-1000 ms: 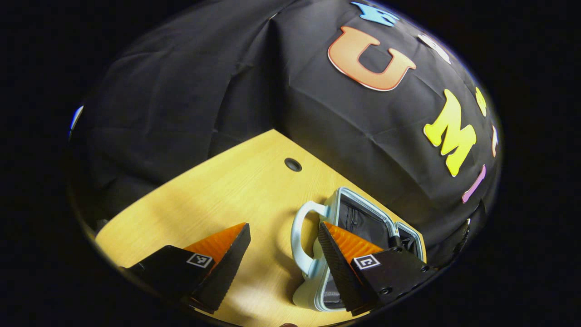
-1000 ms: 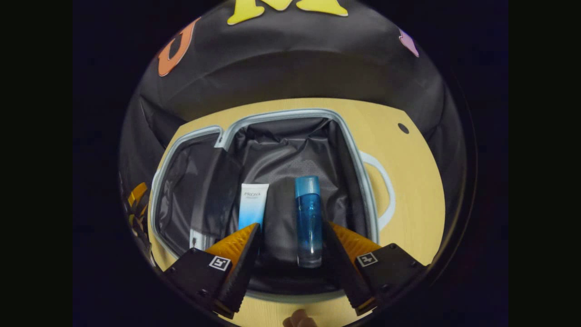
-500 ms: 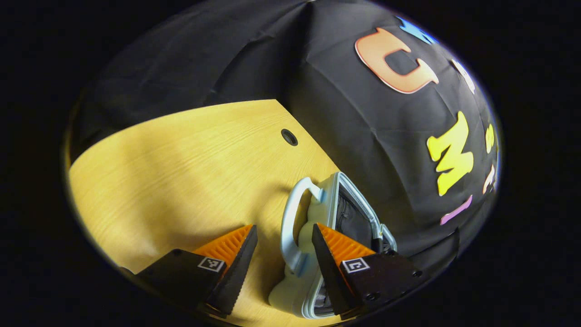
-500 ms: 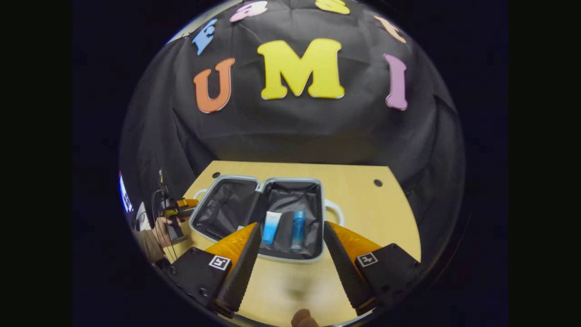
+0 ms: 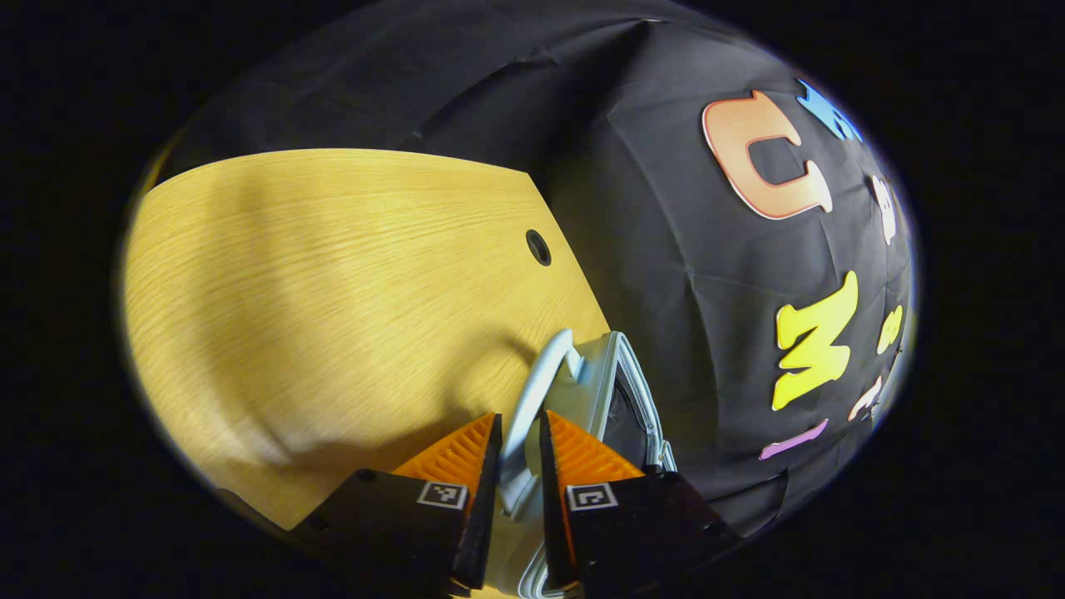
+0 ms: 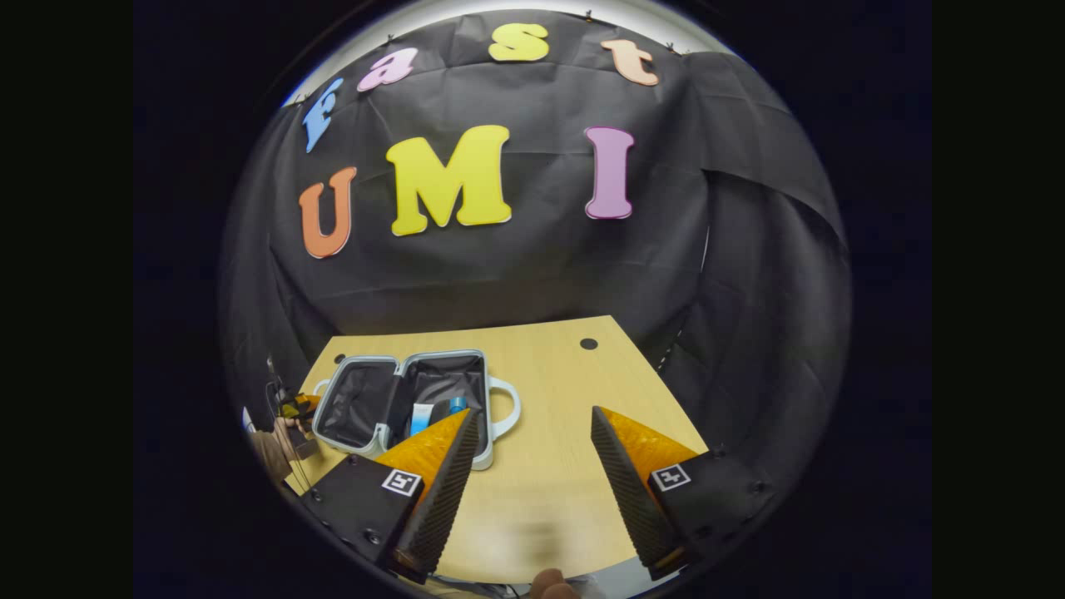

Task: First open the suitcase, pack the skin care products into it, and then close the suitcase.

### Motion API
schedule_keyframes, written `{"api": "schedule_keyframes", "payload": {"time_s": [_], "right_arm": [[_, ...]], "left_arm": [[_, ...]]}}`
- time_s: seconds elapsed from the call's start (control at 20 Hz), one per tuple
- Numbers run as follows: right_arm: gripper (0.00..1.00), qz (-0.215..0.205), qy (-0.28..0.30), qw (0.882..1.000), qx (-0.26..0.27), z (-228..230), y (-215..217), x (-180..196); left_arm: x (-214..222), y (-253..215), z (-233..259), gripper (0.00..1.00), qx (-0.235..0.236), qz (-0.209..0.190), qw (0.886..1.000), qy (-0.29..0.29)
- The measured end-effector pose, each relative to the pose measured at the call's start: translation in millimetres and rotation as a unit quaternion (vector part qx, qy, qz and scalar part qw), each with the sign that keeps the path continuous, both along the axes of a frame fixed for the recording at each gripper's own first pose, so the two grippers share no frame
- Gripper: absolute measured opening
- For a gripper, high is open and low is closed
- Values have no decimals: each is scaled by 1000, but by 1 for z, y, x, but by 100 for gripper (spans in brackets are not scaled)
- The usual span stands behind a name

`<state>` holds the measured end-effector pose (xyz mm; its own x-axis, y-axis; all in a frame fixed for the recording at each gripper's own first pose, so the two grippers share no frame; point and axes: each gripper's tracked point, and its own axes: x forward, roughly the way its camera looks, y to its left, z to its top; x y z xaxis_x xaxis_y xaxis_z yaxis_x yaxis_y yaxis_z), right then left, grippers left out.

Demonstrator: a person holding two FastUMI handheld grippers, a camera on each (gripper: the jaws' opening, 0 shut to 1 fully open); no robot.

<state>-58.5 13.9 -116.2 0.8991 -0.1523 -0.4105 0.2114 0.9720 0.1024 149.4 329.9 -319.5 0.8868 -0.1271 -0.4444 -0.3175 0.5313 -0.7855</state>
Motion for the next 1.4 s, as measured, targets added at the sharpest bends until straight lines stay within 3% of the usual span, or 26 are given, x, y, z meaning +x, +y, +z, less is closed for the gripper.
{"api": "schedule_keyframes", "payload": {"time_s": [0.05, 0.1, 0.4, 0.55, 0.6, 0.8, 1.2, 1.4], "right_arm": [[78, -2, 0, 1000, -2, -2, -9, -2], [81, -2, -1, 1000, -3, -1, -17, -2], [82, 5, -26, 1000, -13, 13, -54, 2], [78, 21, -48, 998, -31, 26, -66, 6], [81, 30, -57, 997, -33, 30, -69, 7], [81, 70, -82, 994, -12, 36, -74, 12], [81, 120, -87, 989, 18, 25, -106, 22], [82, 135, -80, 987, 24, 17, -129, 23]], "left_arm": [[-1, 2, -3, 25, 10, 7, 1000, 10], [-5, 2, -1, 17, 22, 16, 999, 16], [-5, 7, 28, 10, 74, 57, 996, 13], [-6, -3, 64, 8, 93, 72, 993, -12], [-9, -5, 79, 7, 102, 77, 992, -19], [-16, -39, 153, 7, 130, 81, 985, -75], [-32, -148, 235, 7, 268, 41, 953, -133], [-33, -201, 251, 7, 340, 39, 929, -138]]}}
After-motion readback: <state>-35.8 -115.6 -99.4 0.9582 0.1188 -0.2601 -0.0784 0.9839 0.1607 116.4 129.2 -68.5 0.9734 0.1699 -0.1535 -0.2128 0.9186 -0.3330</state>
